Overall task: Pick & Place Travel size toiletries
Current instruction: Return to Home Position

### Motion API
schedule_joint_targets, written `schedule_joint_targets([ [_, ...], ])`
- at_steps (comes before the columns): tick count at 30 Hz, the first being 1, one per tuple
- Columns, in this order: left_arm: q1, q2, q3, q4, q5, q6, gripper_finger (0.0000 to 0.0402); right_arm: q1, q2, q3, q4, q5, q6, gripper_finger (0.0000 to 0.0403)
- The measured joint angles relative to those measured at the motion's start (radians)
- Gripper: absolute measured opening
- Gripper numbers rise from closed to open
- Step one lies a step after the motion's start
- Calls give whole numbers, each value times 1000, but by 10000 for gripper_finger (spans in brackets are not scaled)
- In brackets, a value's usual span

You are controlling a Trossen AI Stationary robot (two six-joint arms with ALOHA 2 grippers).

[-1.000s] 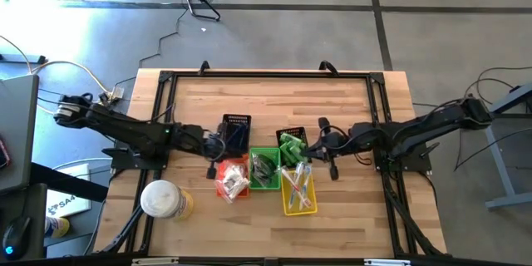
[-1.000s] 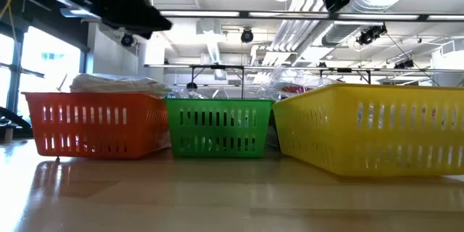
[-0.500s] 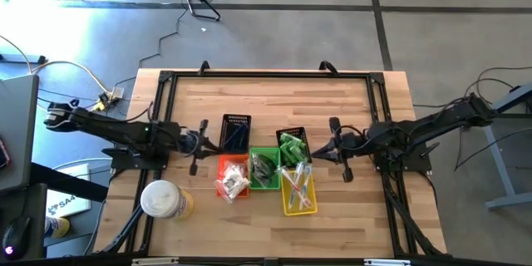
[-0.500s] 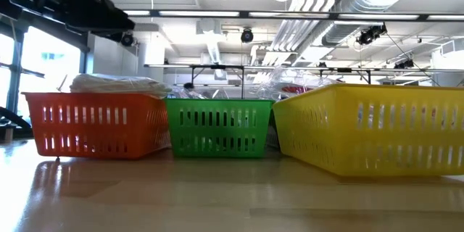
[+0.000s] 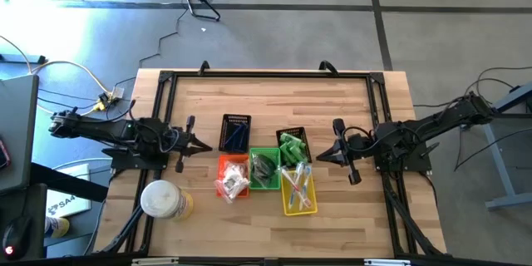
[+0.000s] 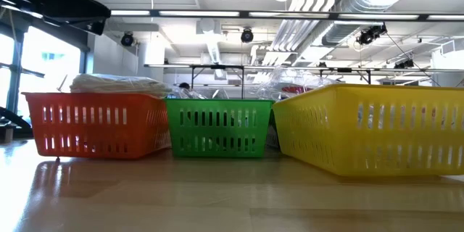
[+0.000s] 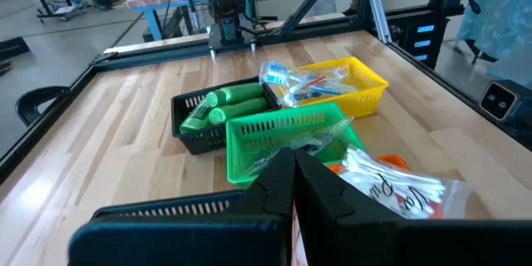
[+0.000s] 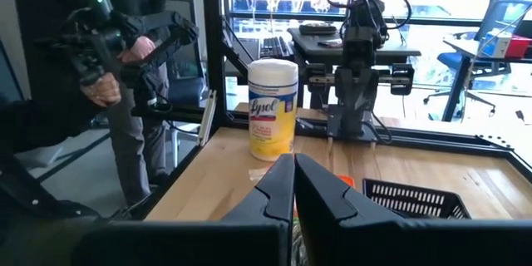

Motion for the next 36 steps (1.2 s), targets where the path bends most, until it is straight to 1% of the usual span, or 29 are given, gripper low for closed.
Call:
schedule_joint_targets([
  [22,0,-332,0,-264,7,0,3,0,0,0,9,0,3,5],
  [36,0,-331,1,-280,7,-2,3,-1,-15,0,8,-1,0,5],
])
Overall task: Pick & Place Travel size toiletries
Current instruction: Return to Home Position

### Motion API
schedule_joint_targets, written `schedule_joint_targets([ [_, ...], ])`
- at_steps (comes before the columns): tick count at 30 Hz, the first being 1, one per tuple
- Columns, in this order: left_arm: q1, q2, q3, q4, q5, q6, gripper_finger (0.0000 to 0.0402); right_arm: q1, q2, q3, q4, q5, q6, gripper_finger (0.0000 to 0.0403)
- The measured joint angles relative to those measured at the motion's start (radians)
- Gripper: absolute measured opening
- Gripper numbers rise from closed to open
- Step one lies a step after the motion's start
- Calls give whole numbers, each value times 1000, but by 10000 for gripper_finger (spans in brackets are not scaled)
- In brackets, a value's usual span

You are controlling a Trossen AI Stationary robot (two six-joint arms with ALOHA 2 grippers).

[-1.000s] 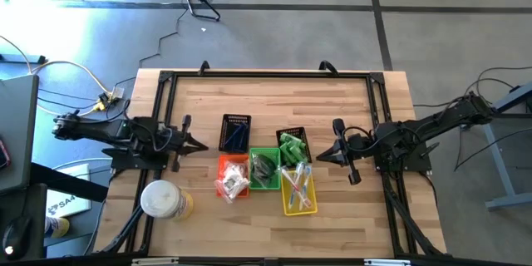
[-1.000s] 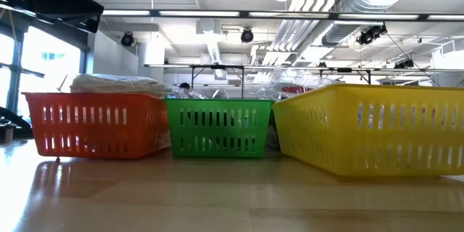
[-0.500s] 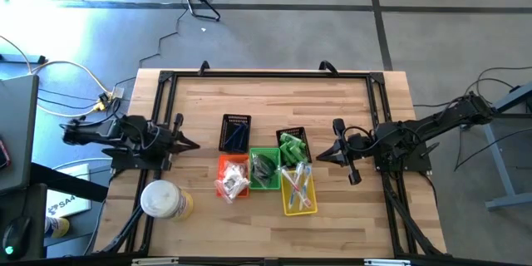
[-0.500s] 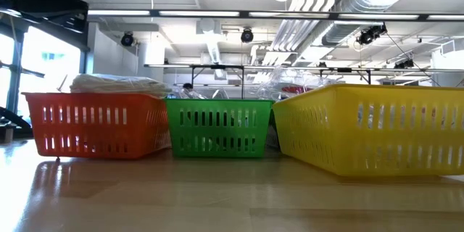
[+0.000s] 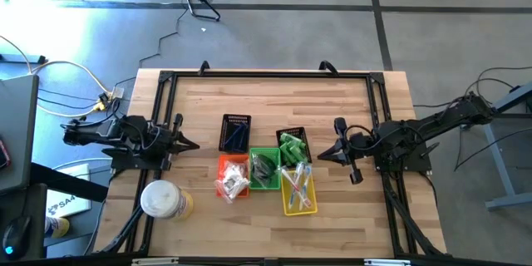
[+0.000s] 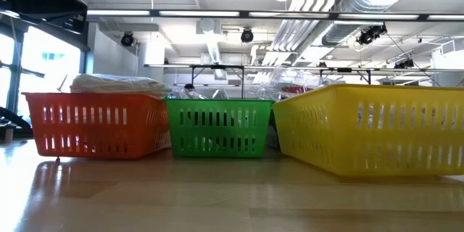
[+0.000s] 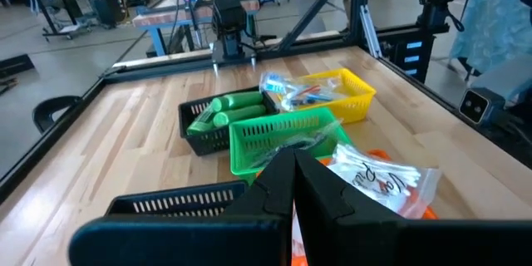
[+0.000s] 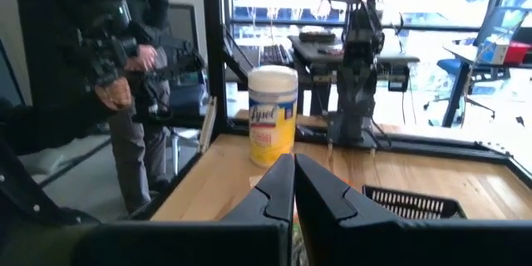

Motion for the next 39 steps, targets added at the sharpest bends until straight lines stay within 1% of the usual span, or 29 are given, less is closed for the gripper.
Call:
schedule_joint_targets([
  [2,0,0,-4,12,0,-1,3,0,-9,1,1,-3,0,5],
  [5,0,-1,-83,142,0,9,3,0,-24,0,-15,-3,0,5],
  [8,0,1,-162,220,0,20,3,0,-41,0,-25,-1,0,5],
  [12,0,1,-234,327,-22,-9,3,0,-62,0,-29,-3,0,5],
  [14,0,0,-251,364,-22,-9,3,0,-74,0,-32,-3,1,5],
  [18,0,1,-258,376,-16,-6,3,0,-100,0,-62,-3,9,5],
  [22,0,0,-258,368,30,-1,3,0,-128,0,-113,0,45,5],
  [28,0,4,-259,368,6,2,3,-2,-195,0,-142,11,38,5],
  [31,0,4,-259,367,6,2,3,-3,-228,0,-186,34,38,5],
  [36,0,4,-260,368,4,2,3,-3,-270,0,-245,28,29,5],
  [39,0,4,-260,368,4,2,3,-3,-288,0,-261,59,-2,5],
])
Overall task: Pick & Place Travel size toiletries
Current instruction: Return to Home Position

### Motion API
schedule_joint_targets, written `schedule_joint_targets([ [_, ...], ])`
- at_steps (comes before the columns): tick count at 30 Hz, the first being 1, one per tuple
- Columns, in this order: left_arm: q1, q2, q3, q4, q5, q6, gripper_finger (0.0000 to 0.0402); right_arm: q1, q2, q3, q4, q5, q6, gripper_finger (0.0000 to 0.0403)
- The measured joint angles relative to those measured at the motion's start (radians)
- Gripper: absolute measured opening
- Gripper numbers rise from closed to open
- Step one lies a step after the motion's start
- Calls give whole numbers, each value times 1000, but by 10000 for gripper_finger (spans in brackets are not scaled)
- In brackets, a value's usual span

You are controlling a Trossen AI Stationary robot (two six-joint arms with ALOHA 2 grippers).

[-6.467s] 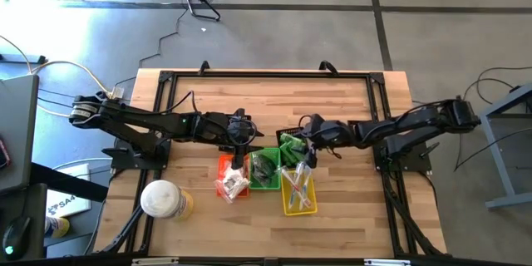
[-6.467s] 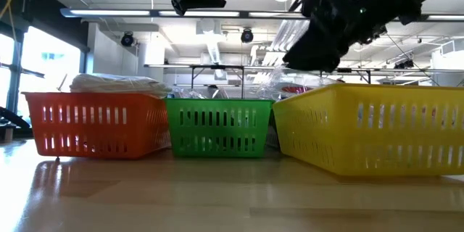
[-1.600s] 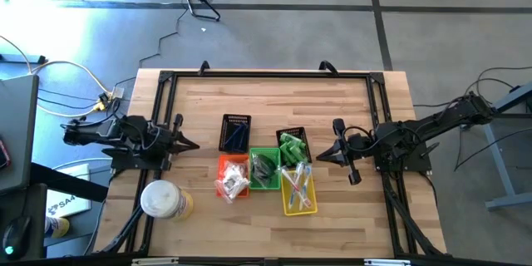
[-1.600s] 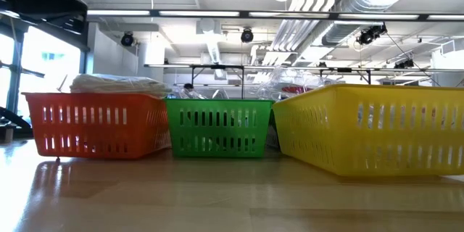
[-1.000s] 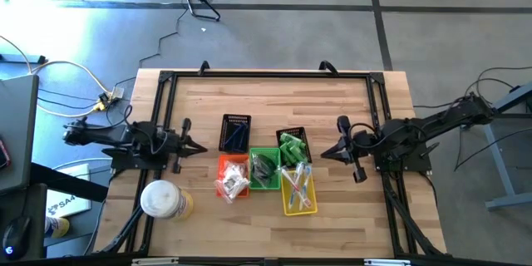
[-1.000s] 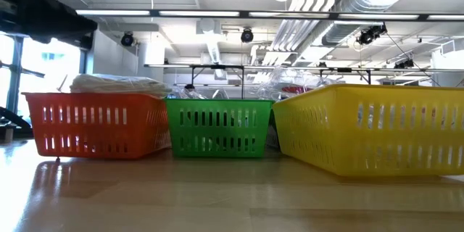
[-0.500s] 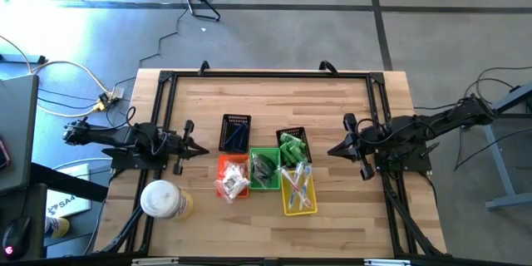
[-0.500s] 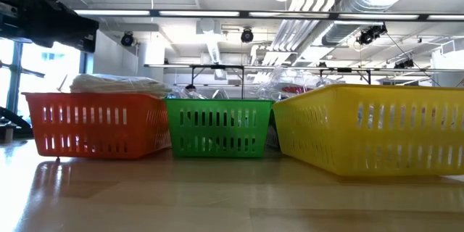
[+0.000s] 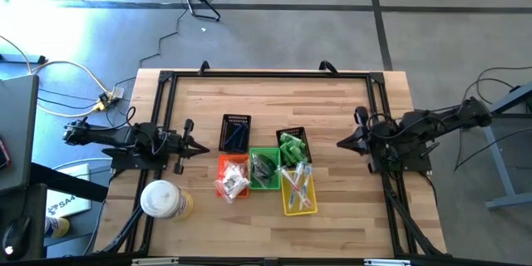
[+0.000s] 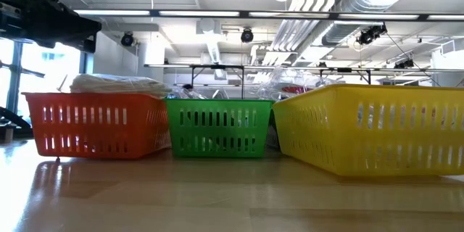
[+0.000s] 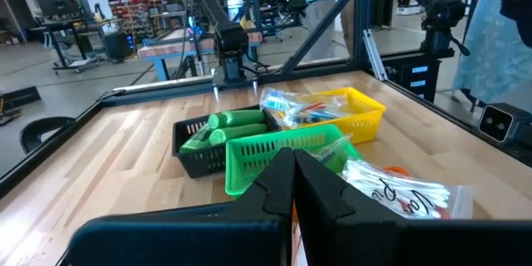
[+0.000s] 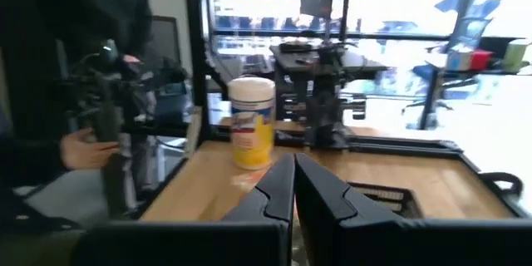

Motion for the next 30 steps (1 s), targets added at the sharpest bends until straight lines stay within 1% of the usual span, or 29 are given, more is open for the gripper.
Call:
schedule_joint_targets([
  [2,0,0,0,0,0,0,3,-4,-12,0,-2,21,-27,5],
  [7,0,0,0,0,0,0,3,-67,-30,0,0,11,-57,5],
  [12,0,0,-1,0,-1,0,3,-175,-34,0,-19,-59,-54,5],
  [16,0,0,-1,-1,-1,0,3,-266,-46,0,-65,-144,-24,5],
  [19,0,0,-1,-1,-1,-1,3,-313,-66,-2,-103,-176,8,5],
  [22,0,0,-1,-1,-1,-1,3,-334,-112,-2,-142,-202,42,5],
  [30,0,0,-1,-1,-2,-1,3,-340,-270,-1,-227,-184,55,5],
])
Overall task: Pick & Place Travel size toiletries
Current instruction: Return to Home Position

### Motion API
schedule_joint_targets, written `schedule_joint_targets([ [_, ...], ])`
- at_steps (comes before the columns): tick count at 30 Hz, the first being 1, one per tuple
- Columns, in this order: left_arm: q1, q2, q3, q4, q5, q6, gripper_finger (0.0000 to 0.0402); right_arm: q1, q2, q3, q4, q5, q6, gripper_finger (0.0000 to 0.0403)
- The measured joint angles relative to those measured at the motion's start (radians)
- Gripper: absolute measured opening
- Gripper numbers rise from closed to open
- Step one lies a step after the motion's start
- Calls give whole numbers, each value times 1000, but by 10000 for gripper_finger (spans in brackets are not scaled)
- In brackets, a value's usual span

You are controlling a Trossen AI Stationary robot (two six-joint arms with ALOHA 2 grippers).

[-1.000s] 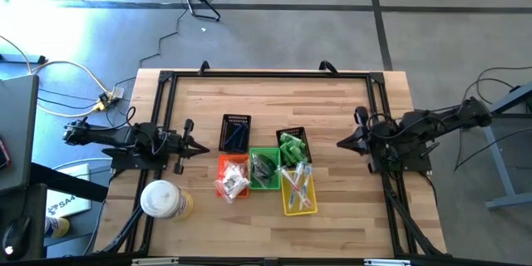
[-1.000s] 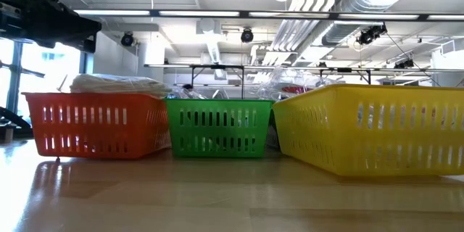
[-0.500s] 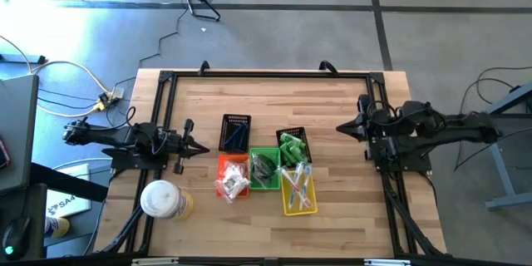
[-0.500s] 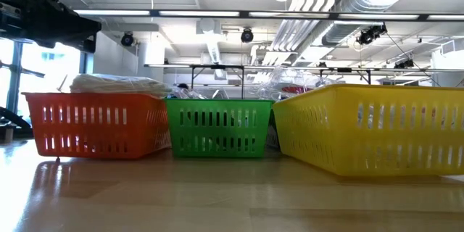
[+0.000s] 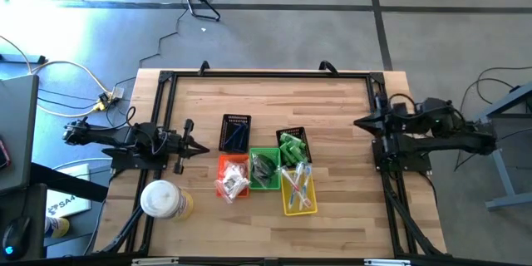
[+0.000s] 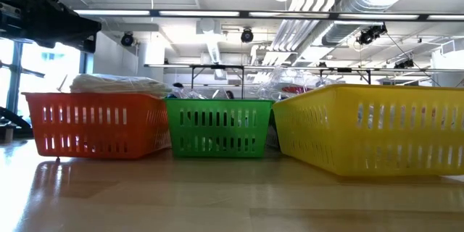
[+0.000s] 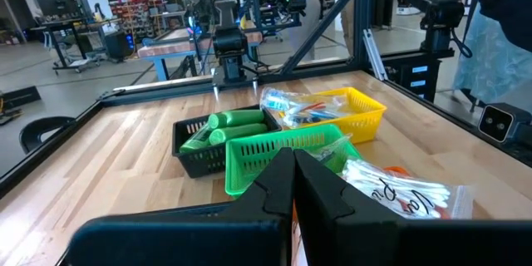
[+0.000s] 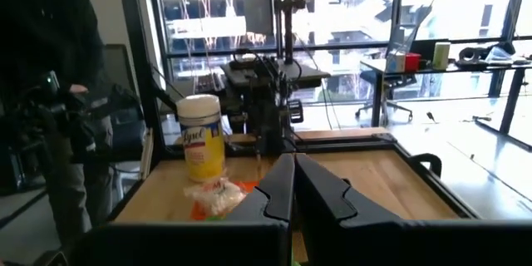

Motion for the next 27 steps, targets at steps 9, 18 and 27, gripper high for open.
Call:
schedule_joint_targets([
  [9,0,0,0,0,0,0,3,0,-119,0,-107,44,35,5],
  [18,0,0,0,0,0,0,3,0,-230,1,-163,46,44,5],
  [27,0,0,0,0,0,0,3,0,-253,1,-196,57,36,5],
])
